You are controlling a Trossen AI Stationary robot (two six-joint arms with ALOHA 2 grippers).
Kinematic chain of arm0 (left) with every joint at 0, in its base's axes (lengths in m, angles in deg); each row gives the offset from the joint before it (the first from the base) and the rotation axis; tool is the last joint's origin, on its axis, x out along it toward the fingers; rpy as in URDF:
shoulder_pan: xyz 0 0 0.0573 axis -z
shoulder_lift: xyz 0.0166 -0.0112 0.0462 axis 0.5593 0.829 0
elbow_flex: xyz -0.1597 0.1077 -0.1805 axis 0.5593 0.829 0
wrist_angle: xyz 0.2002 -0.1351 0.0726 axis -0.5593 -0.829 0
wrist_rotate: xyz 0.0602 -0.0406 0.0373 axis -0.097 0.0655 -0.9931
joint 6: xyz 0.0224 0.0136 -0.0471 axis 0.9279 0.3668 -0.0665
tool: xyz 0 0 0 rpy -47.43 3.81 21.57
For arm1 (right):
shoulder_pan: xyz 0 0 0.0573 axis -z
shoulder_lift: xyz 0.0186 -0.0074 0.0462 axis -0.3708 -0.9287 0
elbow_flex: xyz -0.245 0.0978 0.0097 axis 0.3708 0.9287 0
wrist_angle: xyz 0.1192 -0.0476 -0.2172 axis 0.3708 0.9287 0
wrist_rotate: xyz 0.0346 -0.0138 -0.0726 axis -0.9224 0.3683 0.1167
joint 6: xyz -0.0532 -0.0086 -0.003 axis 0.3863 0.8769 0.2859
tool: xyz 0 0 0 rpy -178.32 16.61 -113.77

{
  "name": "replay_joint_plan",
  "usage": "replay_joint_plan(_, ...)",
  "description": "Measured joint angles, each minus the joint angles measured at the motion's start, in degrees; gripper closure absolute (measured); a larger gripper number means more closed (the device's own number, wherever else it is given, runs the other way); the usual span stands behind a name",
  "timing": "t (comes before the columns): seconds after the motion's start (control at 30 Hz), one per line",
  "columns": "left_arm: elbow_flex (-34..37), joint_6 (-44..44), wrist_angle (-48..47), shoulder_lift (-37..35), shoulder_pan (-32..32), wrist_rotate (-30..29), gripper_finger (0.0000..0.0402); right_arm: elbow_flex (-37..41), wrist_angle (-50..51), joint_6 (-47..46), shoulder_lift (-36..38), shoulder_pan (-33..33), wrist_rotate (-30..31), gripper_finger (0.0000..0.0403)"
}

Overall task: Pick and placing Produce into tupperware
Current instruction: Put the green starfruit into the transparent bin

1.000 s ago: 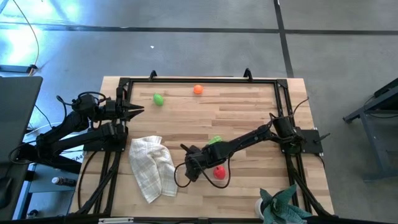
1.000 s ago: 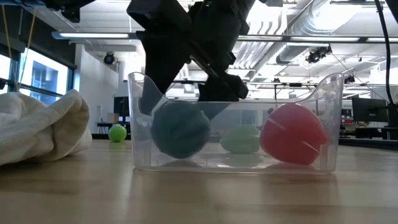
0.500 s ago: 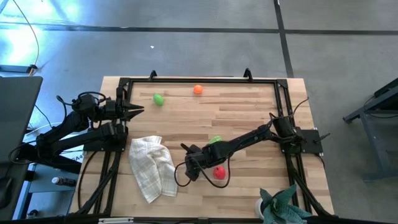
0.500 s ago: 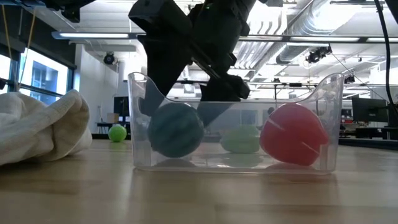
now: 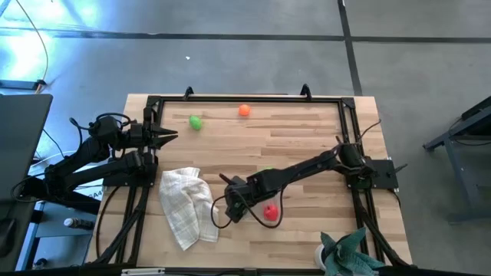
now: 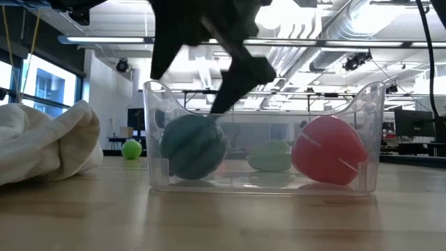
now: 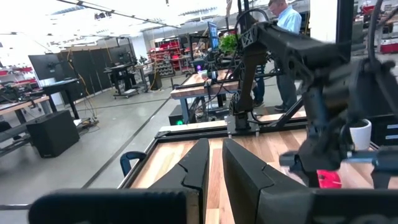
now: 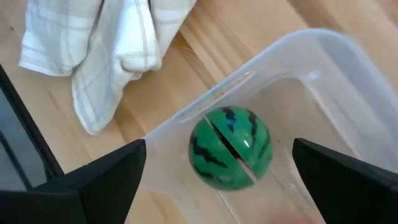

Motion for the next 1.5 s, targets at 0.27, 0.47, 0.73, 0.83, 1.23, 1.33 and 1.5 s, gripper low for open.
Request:
replay_joint_plan(0.27, 0.0, 0.0, 0.0, 0.0, 0.0, 0.02, 0.0364, -11.23, 11.33, 0.5, 0.0, 0.28, 3.23, 0.0008)
replay_joint_plan(0.47, -0.01, 0.0, -0.01, 0.01, 0.0, 0.02, 0.0364, -17.67, 17.71, 0.5, 0.0, 0.37, 5.57, 0.0008)
replay_joint_plan(0.73, -0.01, 0.0, -0.01, 0.01, 0.0, 0.01, 0.0364, -20.18, 19.43, 7.32, 0.0, 0.35, 8.32, 0.0008)
replay_joint_plan(0.83, -0.01, -0.01, -0.01, 0.02, 0.0, 0.02, 0.0364, -20.18, 19.1, 9.73, 0.0, 0.36, 8.07, 0.0008)
replay_joint_plan(1.23, 0.0, -0.01, 0.0, 0.0, 0.0, 0.02, 0.0364, -20.2, 17.1, 17.75, 0.0, 1.47, 7.42, 0.0009)
replay_joint_plan(1.33, -0.02, 0.0, -0.02, 0.02, 0.0, 0.0, 0.0364, -20.2, 17.15, 16.97, 0.0, 2.28, 7.3, 0.0009)
replay_joint_plan(1.5, 0.0, -0.01, -0.02, 0.01, 0.0, 0.02, 0.0364, -20.2, 17.02, 18.24, 0.0, 3.89, 7.3, 0.0009)
